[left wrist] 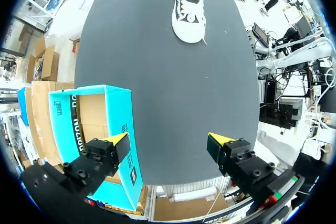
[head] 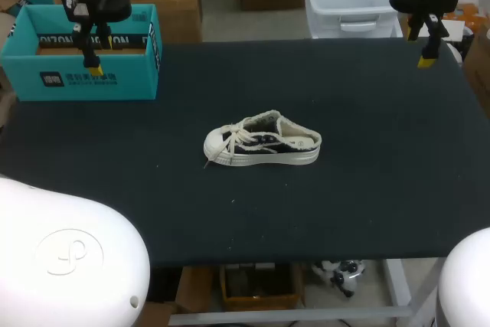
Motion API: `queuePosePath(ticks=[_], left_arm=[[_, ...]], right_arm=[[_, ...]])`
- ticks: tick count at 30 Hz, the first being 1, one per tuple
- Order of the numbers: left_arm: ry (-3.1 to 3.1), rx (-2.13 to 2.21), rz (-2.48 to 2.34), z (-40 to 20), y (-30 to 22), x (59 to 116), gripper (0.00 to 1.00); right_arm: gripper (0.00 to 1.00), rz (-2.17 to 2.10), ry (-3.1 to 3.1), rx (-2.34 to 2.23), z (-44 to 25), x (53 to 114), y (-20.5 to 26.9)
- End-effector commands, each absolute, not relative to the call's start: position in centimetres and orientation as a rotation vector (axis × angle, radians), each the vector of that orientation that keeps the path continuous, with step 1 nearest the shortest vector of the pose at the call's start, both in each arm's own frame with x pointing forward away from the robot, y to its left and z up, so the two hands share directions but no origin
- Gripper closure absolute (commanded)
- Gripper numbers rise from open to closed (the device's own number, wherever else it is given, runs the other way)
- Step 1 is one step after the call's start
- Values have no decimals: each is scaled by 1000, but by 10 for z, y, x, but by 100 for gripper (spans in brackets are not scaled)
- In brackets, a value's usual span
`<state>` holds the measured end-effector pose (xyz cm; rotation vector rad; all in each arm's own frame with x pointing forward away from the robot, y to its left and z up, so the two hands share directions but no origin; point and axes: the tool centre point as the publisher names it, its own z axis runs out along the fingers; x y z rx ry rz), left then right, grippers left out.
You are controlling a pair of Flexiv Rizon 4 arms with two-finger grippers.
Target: Open the shoe tongue, take the insole out of the shoe, put the insole back into the shoe, and pack the shoe into the shoebox
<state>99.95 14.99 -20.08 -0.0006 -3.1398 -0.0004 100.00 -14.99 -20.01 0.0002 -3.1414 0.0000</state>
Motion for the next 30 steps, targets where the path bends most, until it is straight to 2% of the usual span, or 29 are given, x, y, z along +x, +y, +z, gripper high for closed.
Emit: queuePosePath(ticks=[1, 7, 14, 30], left_arm=[[-3140, -1, 0, -201, 150, 999, 0], [-3148, -11, 10, -199, 145, 994, 0], [-3143, 100, 52, -198, 131, 969, 0], [-2960, 845, 40, -219, 82, 938, 0]], right_arm=[[0, 0, -3141, 0, -200, 1000, -150], [0, 0, -3141, 0, -200, 1000, -150], [0, -318, -3224, -121, -215, 986, -135], [0, -610, -3124, -200, -286, 960, -51]])
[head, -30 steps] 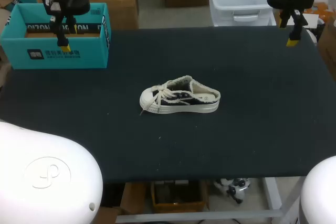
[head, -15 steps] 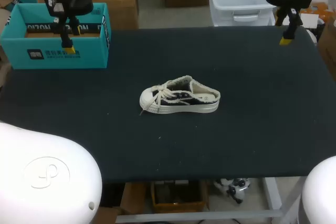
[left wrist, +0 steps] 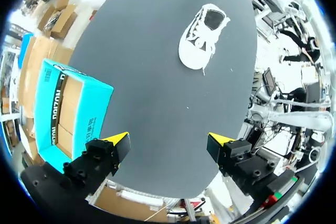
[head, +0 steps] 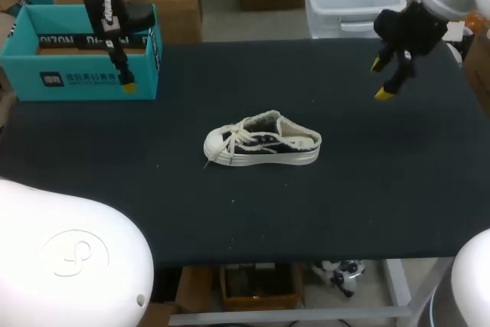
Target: Open the shoe tongue, take the insole out of the shoe, put the insole back into the shoe, and pack the shoe into the shoebox
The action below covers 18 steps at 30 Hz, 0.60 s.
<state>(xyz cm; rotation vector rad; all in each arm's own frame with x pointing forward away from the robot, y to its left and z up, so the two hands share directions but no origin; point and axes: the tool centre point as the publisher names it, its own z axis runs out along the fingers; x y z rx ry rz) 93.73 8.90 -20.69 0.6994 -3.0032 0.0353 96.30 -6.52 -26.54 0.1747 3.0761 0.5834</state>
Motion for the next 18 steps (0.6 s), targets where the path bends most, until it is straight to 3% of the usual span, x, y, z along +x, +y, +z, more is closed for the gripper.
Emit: queuePosePath(ticks=[1, 7, 18], left_arm=[[-2952, 887, 48, -222, 80, 937, 0], [-2889, 1079, 111, -228, 75, 932, 0], [-2897, 1037, 87, -230, 72, 930, 0]], right_arm=[[0, 596, 3030, 204, -289, 958, -47], [0, 714, 2974, 249, -307, 945, -34], [0, 781, 2956, 252, -312, 938, -28]])
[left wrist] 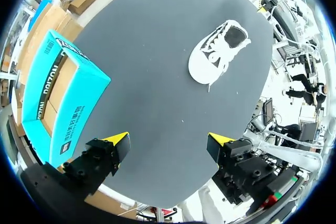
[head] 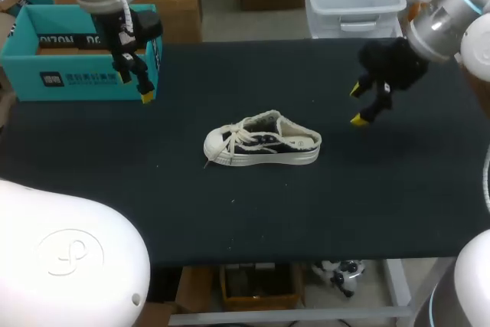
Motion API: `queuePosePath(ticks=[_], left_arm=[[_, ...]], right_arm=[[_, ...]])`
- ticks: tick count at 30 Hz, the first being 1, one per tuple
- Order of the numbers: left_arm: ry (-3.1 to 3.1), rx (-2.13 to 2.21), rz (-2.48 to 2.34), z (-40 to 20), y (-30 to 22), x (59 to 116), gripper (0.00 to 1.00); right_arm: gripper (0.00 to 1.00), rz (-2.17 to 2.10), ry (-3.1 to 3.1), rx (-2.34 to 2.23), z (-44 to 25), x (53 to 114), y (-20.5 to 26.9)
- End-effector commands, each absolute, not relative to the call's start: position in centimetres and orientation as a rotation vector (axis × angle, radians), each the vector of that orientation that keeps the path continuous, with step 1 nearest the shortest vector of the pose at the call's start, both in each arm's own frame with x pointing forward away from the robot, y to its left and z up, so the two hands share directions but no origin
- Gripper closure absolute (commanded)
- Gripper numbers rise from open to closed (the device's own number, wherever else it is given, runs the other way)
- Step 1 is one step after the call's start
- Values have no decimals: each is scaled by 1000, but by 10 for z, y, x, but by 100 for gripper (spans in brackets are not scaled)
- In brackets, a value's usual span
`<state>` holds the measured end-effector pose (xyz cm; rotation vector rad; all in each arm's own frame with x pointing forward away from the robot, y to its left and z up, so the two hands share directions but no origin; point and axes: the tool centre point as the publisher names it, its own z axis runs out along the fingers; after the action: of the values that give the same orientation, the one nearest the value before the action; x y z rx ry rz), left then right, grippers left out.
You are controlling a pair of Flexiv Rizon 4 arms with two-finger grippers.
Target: Open the shoe tongue, take the insole out of the shoe, put the insole back into the shoe, and pack the shoe into the shoebox
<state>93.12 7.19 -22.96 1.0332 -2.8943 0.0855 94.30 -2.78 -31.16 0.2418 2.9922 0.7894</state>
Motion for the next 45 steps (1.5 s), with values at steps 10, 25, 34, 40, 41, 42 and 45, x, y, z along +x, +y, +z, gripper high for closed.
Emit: queuePosePath(ticks=[10, 25, 34, 40, 41, 42, 45], left_arm=[[-2748, 1353, 211, -224, 59, 925, 0], [-2488, 1776, 193, -223, 6, 885, 0], [-2476, 1815, 162, -235, -16, 884, 0], [-2454, 1818, 150, -243, -25, 887, 0], [-2450, 1822, 144, -246, -28, 888, 0], [-2448, 1825, 141, -248, -30, 888, 0], [-2447, 1830, 132, -251, -32, 888, 0]], right_arm=[[0, 773, 2988, 245, -321, 936, -13], [0, 970, 2934, 318, -370, 913, 21], [0, 1093, 2873, 340, -390, 908, 33], [0, 1120, 2867, 369, -401, 911, 39], [0, 1139, 2854, 383, -403, 913, 40], [0, 1148, 2847, 388, -404, 915, 40], [0, 1155, 2844, 394, -406, 918, 43]])
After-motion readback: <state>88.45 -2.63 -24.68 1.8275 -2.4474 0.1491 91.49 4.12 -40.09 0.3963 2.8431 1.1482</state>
